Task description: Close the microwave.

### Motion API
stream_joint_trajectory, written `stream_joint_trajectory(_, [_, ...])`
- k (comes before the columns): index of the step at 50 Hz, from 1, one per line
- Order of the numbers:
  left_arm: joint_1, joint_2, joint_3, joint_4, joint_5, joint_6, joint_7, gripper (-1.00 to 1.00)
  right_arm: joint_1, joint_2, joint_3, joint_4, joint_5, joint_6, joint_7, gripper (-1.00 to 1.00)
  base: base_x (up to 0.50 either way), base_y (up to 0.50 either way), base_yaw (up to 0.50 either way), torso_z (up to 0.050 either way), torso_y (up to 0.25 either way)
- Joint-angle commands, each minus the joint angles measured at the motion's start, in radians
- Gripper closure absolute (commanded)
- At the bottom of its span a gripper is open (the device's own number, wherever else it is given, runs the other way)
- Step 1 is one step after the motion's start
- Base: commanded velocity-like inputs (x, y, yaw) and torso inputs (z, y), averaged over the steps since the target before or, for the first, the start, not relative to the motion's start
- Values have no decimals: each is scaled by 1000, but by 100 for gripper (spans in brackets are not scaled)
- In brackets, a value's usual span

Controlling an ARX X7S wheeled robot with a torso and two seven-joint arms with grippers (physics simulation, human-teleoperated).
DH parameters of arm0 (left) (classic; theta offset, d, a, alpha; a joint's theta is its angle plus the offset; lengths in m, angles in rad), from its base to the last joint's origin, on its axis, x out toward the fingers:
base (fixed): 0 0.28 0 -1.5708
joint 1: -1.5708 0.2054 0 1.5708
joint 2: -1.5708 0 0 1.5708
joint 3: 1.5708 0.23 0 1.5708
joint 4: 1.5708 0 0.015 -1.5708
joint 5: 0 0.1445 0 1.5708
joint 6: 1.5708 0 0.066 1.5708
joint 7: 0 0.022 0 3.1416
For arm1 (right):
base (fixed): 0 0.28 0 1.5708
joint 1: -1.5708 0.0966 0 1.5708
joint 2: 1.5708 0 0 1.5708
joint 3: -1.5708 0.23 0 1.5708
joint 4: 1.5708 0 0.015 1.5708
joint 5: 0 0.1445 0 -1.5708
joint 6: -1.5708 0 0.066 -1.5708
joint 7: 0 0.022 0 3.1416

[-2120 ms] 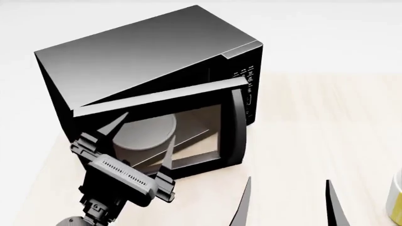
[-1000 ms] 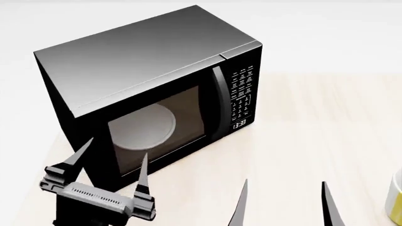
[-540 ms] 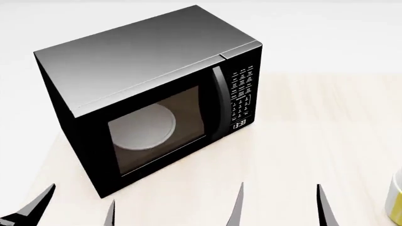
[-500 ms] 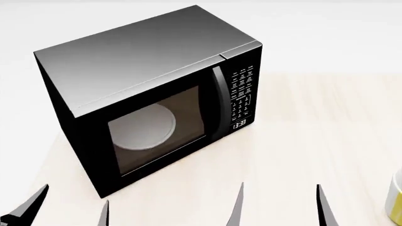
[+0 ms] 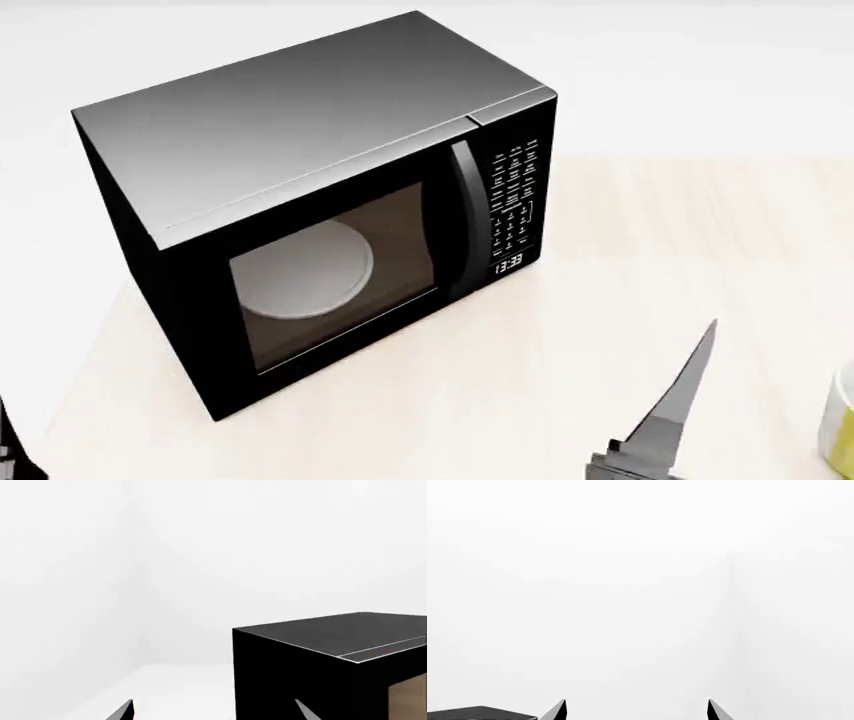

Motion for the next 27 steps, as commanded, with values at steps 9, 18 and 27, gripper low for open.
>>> stream_joint_trajectory(9, [48, -220, -505, 357, -12, -127, -257, -100, 18, 127, 557, -383, 5, 152, 275, -100, 0, 0, 0, 0, 0])
stream_joint_trajectory(18, [54, -210, -495, 363, 31, -105, -257, -100, 11, 116, 571, -380, -2, 123, 281, -100, 0, 0, 0, 0, 0])
stream_joint_trajectory(27, [46, -205, -479, 358, 38, -103, -256, -100, 12, 113, 560, -367, -2, 115, 275, -100, 0, 0, 0, 0, 0])
